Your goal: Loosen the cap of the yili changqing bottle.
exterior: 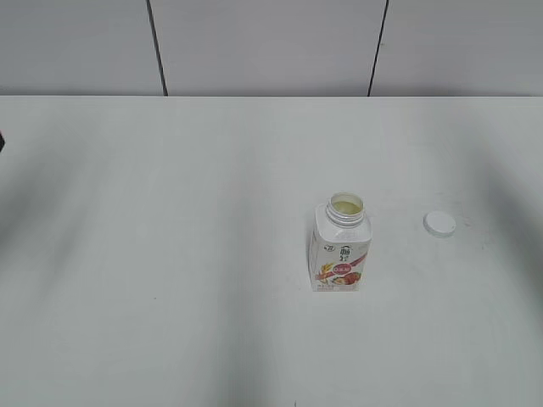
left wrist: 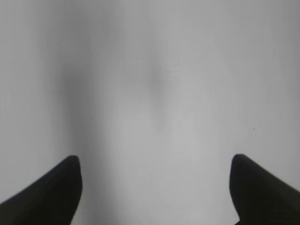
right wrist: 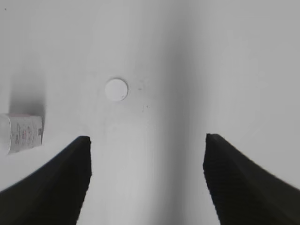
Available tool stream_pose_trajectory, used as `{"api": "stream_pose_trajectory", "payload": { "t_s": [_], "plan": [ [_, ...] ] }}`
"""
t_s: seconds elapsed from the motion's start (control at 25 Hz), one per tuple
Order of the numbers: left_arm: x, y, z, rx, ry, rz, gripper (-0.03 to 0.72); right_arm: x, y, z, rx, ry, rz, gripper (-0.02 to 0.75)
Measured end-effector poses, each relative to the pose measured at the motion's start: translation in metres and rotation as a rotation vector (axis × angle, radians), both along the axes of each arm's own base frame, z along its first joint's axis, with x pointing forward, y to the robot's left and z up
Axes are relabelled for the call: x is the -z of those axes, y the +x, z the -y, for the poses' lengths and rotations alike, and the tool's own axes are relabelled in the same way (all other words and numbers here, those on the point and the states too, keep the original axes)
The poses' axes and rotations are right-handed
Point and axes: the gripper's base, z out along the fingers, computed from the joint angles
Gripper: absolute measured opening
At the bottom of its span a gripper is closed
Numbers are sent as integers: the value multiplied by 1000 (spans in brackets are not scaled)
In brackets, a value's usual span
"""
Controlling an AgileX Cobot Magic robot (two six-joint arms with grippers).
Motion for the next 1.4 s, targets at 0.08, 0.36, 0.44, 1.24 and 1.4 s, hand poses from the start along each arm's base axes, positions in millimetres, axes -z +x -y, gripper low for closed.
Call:
{"api": "stream_pose_trajectory", "payload": {
  "t_s": [0.08,0.36,0.44,1.24,1.4],
  "plan": [
    [-3,-20,-2,1,-3,28,586,3,-19,0,-6,-3,-6,586],
    [-1,-82,-7,4,-17,127,586,27,-72,2,-9,-6,-18,586],
    [4,-98,-8,5,-24,153,586,37,-84,2,-9,-7,-6,586],
    [35,-197,-12,8,-104,435,586,89,-175,5,-10,-14,85,586],
    [35,-199,-12,7,-115,443,586,97,-185,5,-10,-15,86,586]
  ]
}}
